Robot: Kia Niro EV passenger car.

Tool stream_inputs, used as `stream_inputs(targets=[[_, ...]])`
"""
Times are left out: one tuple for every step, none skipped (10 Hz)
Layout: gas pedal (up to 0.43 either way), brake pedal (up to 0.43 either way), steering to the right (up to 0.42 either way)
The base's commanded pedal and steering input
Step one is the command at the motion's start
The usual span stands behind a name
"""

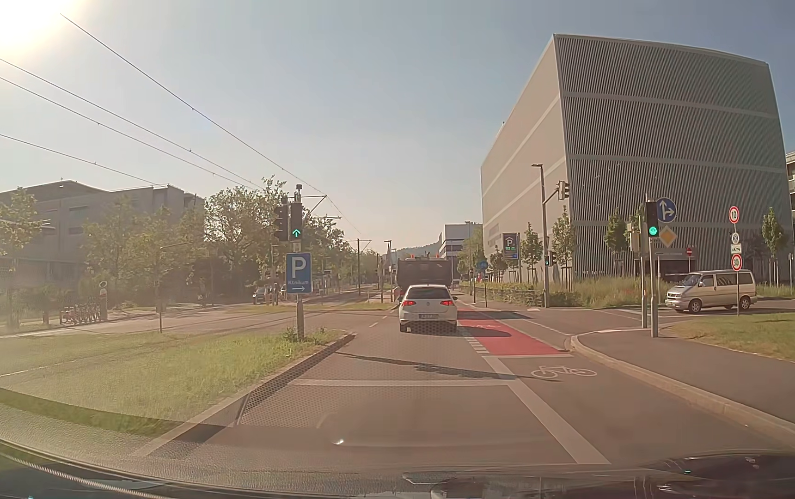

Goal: Follow the waypoints while adhering to traffic rules and regulations

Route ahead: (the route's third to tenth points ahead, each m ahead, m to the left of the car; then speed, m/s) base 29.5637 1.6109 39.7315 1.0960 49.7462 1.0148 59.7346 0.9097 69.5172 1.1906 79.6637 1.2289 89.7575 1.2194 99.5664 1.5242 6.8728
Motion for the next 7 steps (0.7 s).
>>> stream_inputs(targets=[[0.157,0.000,0.000],[0.157,0.000,0.000],[0.157,0.000,0.000],[0.157,0.000,0.000],[0.157,0.000,0.000],[0.157,0.000,0.001],[0.157,0.000,0.001]])
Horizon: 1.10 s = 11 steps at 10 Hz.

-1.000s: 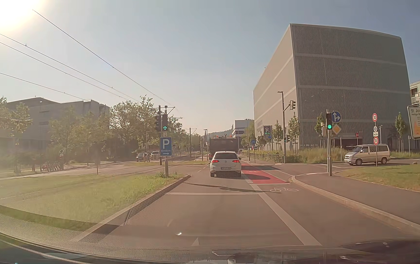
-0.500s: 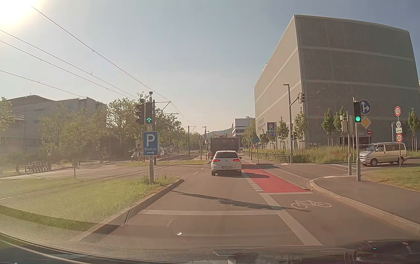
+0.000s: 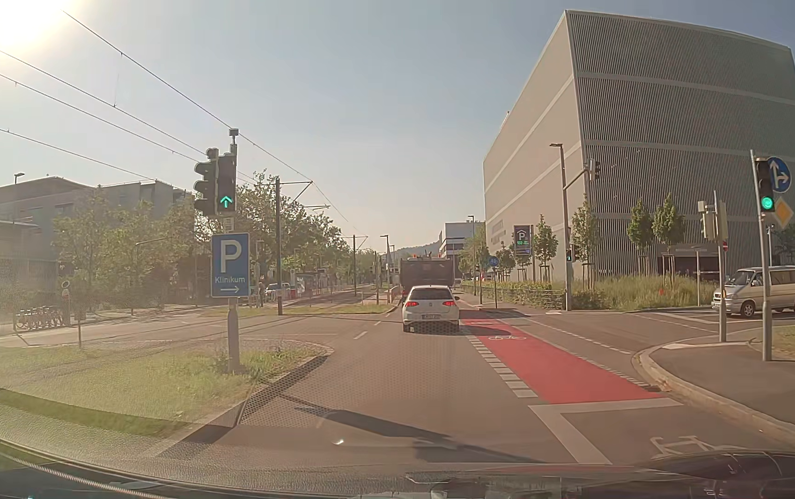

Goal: Follow the waypoints while adhering to traffic rules and regulations

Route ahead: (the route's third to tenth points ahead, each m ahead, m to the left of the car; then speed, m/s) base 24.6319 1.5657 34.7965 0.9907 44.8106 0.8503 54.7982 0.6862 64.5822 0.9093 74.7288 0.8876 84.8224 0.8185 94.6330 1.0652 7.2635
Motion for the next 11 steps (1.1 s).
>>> stream_inputs(targets=[[0.157,0.000,0.001],[0.157,0.000,0.001],[0.157,0.000,0.001],[0.138,0.000,0.001],[0.118,0.000,0.001],[0.110,0.000,0.001],[0.098,0.000,0.001],[0.098,0.000,0.001],[0.098,0.000,0.001],[0.098,0.000,0.001],[0.087,0.000,0.001]])
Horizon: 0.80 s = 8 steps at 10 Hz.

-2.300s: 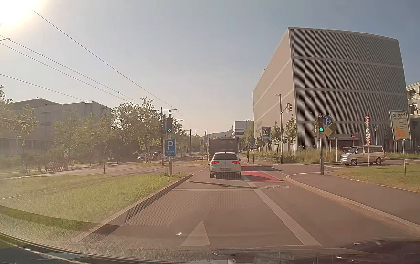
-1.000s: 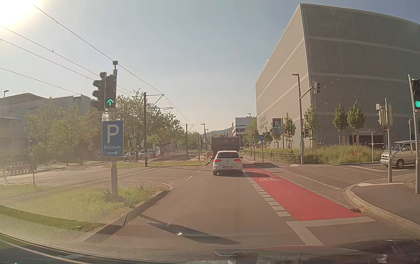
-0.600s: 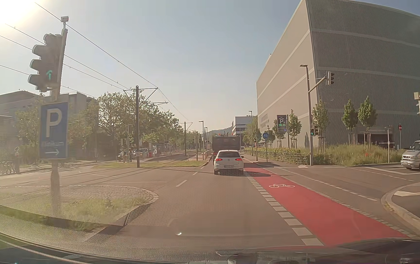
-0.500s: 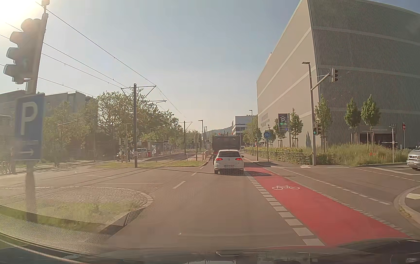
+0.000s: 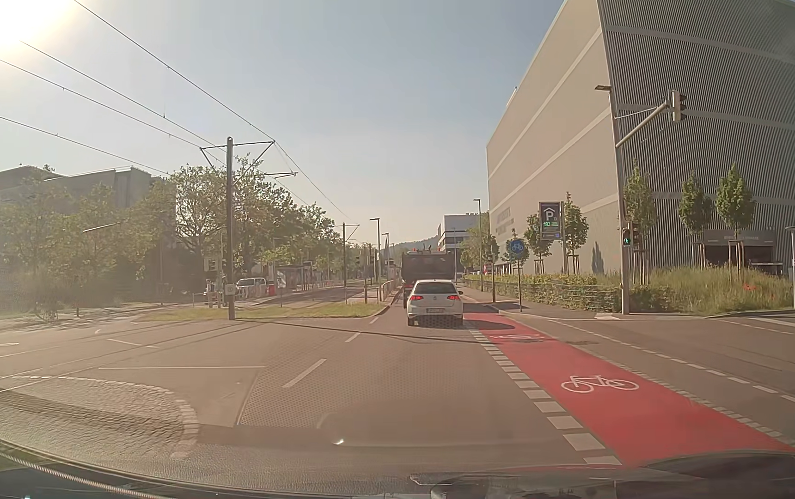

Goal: Follow the waypoints while adhering to traffic rules and regulations

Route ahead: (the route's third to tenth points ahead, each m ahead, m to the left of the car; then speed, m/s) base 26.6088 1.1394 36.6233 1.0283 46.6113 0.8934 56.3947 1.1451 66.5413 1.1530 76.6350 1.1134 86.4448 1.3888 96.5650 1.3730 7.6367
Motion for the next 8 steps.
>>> stream_inputs(targets=[[0.079,0.000,0.001],[0.079,0.000,0.001],[0.079,0.000,0.001],[0.079,0.000,0.001],[0.079,0.000,0.001],[0.079,0.000,0.001],[0.079,0.000,0.001],[0.079,0.000,0.001]])
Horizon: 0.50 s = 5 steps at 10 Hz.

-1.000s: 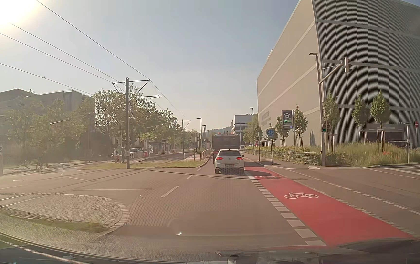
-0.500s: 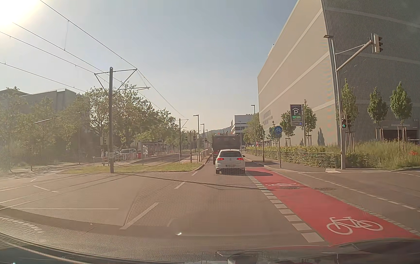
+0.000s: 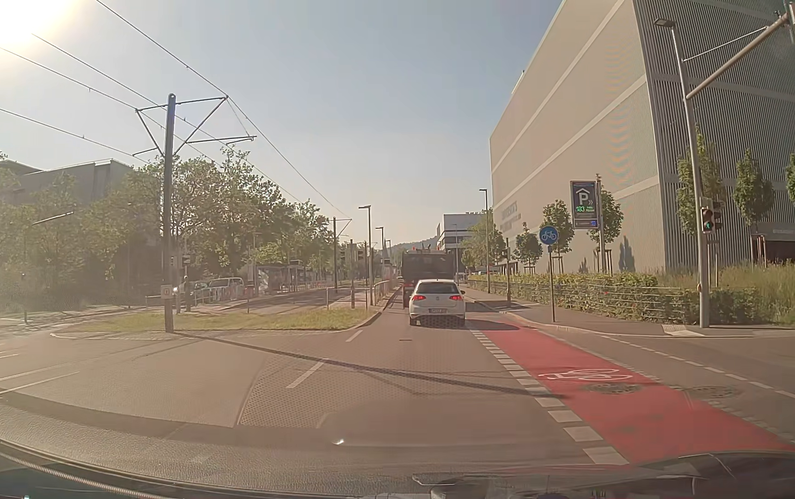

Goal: Follow the waypoints while adhering to traffic rules and regulations

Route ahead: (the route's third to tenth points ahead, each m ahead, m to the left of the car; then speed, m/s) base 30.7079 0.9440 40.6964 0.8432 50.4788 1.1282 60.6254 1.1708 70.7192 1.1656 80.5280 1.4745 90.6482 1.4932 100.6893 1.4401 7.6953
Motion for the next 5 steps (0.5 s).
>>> stream_inputs(targets=[[0.079,0.000,0.001],[0.079,0.000,0.001],[0.079,0.000,0.000],[0.079,0.000,0.000],[0.079,0.000,0.000]])
